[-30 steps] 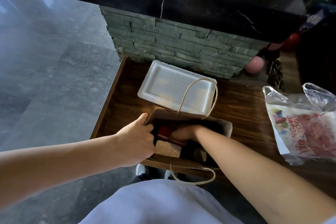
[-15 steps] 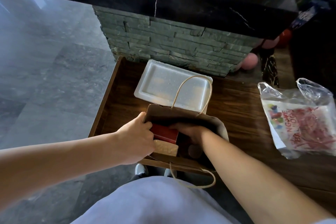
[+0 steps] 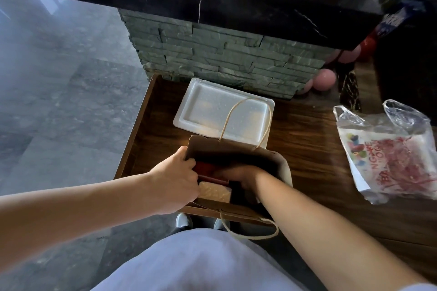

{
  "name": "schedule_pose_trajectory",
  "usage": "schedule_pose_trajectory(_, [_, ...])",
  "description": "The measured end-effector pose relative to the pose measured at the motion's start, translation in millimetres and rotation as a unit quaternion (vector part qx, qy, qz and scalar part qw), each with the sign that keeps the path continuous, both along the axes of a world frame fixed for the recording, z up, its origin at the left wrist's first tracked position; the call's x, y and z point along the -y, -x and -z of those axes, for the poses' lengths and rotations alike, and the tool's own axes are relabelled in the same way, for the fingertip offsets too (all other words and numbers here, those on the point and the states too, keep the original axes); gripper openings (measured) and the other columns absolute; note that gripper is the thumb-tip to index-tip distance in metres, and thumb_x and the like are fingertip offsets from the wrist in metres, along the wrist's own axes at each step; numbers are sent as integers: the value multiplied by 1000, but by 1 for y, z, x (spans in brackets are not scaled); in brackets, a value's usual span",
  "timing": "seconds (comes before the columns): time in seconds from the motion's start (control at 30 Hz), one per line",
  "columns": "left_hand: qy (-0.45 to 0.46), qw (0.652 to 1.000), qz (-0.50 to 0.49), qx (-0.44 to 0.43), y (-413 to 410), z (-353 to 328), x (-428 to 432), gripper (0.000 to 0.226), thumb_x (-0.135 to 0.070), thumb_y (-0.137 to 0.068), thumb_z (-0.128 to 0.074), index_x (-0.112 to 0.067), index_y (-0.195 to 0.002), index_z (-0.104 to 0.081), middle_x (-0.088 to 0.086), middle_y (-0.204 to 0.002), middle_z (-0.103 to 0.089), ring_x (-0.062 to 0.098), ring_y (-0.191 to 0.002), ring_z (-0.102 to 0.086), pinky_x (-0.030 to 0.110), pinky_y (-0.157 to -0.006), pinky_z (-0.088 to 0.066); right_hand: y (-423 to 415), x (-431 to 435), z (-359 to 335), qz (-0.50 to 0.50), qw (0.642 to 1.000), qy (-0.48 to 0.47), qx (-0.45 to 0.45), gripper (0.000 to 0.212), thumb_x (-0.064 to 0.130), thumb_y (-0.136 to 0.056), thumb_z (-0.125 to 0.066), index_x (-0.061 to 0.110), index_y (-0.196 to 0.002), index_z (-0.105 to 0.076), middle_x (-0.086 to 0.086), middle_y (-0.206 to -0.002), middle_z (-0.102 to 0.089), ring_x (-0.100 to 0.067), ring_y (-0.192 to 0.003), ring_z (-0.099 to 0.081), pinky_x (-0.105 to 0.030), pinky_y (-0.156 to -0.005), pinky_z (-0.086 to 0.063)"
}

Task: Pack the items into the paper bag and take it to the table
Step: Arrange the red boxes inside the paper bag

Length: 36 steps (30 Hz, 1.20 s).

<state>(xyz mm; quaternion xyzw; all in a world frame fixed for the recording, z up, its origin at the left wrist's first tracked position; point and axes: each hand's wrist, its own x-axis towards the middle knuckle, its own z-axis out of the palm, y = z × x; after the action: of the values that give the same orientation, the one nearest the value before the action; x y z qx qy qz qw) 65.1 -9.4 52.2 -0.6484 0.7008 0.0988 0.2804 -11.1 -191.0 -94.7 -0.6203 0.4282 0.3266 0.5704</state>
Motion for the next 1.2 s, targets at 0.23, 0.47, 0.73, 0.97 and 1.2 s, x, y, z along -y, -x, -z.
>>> schedule_pose_trajectory(0.23, [-10, 1000, -6, 6, 2, -1, 3, 16, -26, -95, -63, -21, -107, -73, 4, -102, -76, 29, -107, -58, 54, -108, -27, 2, 9, -3, 28, 998, -49, 1, 34, 17, -67, -87, 24, -94, -68, 0, -96, -69, -17, -88, -61, -27, -61, -47])
schedule_pose_trajectory(0.47, [-18, 1000, -5, 4, 5, -7, 6, 18, -24, -96, -61, -21, -109, -71, 4, -104, -75, 30, -108, -57, 54, -107, -28, 4, 12, -32, -52, 995, -80, 1, 36, 9, -79, -76, 16, -112, -62, -7, -105, -65, -22, -97, -61, -26, -62, -50])
schedule_pose_trajectory(0.73, [-14, 1000, -3, -15, 3, -8, 8, 20, -27, -96, -59, -20, -113, -68, 4, -105, -73, 29, -102, -59, 50, -101, -37, 21, 12, -54, -342, 899, 225, 157, 102, 47, -47, -88, 40, -132, -31, -1, -136, -40, -24, -112, -53, -31, -88, -42])
schedule_pose_trajectory(0.97, [20, 997, -24, -73, 1, -6, 7, 61, -64, -86, -56, -16, -122, -54, 3, -109, -66, 27, -97, -61, 46, -94, -46, 31, 7, -68, -318, 894, 244, 200, 95, 43, -58, -84, 48, -126, -17, -8, -142, -30, -26, -106, -52, -30, -84, -38])
schedule_pose_trajectory(1.2, [63, 922, -250, -290, -13, -12, 15, 64, -86, -79, -33, -28, -107, -38, -7, -99, -53, 10, -75, -57, 20, -59, -44, 42, 15, -90, -262, 886, 237, 302, 104, 44, -52, -90, 38, -133, -25, -2, -137, -44, -17, -116, -49, -30, -95, -45])
